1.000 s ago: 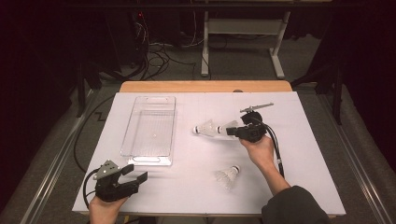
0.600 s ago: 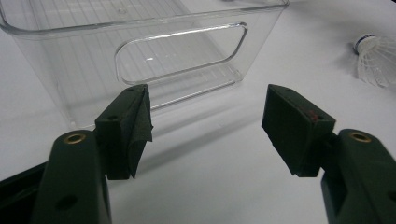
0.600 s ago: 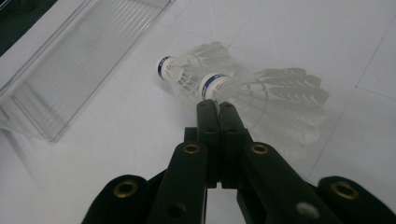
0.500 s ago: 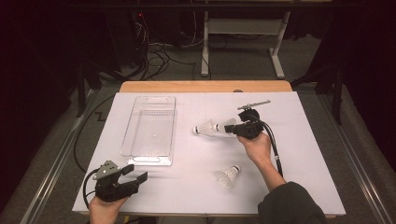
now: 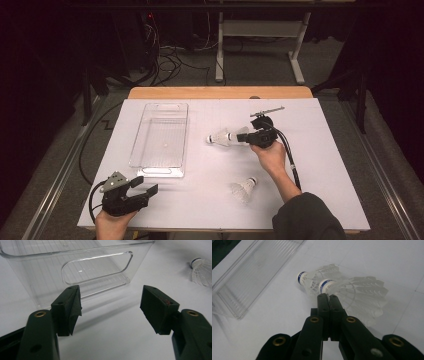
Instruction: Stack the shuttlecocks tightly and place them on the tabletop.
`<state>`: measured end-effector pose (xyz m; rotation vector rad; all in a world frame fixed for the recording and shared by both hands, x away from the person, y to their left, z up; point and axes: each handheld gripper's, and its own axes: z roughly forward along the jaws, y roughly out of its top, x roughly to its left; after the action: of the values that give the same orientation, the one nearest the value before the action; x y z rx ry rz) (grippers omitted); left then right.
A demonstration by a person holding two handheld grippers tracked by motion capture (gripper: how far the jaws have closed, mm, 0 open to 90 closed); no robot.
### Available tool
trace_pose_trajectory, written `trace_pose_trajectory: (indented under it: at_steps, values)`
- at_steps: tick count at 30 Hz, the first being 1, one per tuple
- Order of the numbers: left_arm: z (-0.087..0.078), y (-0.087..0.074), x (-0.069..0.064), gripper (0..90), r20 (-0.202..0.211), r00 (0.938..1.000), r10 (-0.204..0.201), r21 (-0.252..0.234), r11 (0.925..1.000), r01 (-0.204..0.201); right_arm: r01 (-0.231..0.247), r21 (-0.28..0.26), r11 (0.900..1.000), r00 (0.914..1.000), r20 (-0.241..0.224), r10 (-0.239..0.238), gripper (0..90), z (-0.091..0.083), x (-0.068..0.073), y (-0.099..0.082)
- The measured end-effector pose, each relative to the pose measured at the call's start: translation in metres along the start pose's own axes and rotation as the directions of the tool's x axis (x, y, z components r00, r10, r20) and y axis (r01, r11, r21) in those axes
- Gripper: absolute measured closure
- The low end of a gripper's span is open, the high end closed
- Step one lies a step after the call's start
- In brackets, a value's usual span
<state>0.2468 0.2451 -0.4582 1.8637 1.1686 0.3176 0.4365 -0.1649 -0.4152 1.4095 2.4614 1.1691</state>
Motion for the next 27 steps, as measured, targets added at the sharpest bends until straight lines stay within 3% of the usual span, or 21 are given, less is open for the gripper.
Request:
trace_pose_trajectory:
  at_steps: [27]
  values:
    - [0.000, 0.000, 0.000, 33.8, 0.001, 1.0000, 0.003, 0.003, 1.0000, -0.003, 0.008, 0.021, 0.9997, 0.9999, -0.011, -0.007, 90.0, 0.013, 0.004, 0.005]
